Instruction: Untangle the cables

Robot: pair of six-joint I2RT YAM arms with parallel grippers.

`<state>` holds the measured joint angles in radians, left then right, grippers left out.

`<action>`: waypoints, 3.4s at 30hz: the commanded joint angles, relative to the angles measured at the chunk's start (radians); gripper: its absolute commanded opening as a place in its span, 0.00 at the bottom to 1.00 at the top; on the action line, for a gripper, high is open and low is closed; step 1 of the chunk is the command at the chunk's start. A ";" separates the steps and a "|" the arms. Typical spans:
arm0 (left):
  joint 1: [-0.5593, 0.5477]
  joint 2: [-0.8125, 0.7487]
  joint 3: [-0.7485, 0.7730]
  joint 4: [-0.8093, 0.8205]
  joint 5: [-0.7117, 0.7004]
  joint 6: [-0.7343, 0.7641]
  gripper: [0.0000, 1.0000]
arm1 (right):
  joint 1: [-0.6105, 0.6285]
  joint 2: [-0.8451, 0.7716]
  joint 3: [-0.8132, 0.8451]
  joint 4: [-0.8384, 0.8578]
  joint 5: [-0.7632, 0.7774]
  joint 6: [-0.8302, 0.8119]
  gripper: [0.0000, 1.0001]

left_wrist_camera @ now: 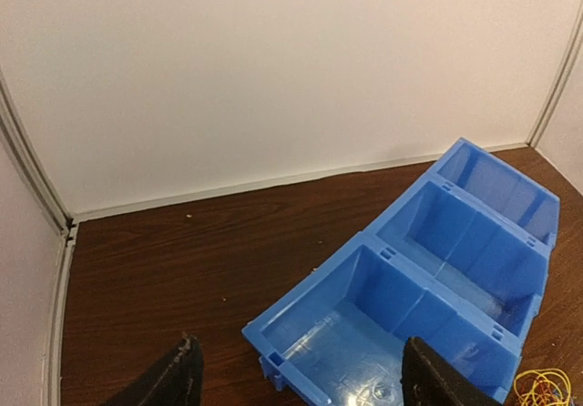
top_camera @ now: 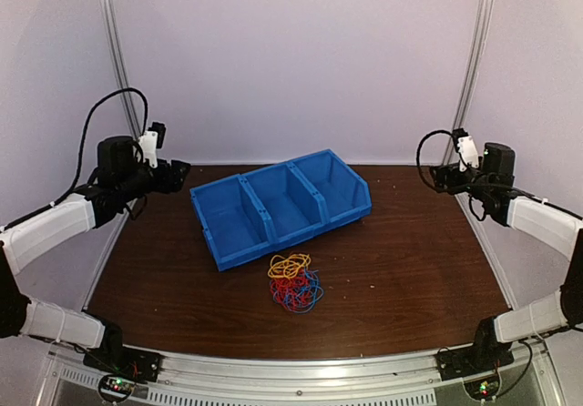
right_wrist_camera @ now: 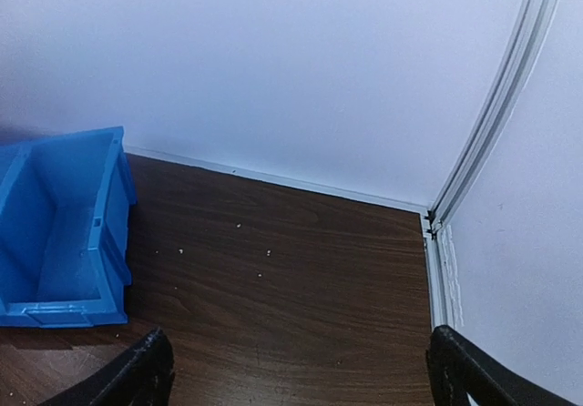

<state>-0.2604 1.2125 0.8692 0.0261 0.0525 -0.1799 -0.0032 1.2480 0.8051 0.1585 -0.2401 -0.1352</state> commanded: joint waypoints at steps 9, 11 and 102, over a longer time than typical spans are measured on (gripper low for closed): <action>-0.149 0.072 0.033 0.097 0.426 0.099 0.74 | 0.050 -0.002 0.021 -0.123 -0.439 -0.258 0.82; -0.201 0.120 0.051 0.061 0.430 0.121 0.74 | 0.092 0.000 0.037 -0.171 -0.464 -0.291 0.77; -0.470 -0.046 -0.162 0.125 0.083 -0.282 0.65 | 0.812 0.636 0.589 -0.657 -0.315 -0.702 0.00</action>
<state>-0.7258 1.1713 0.6834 0.1272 0.1085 -0.5156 0.8009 1.9190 1.3445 -0.4129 -0.4740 -0.8764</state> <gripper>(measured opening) 0.649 0.006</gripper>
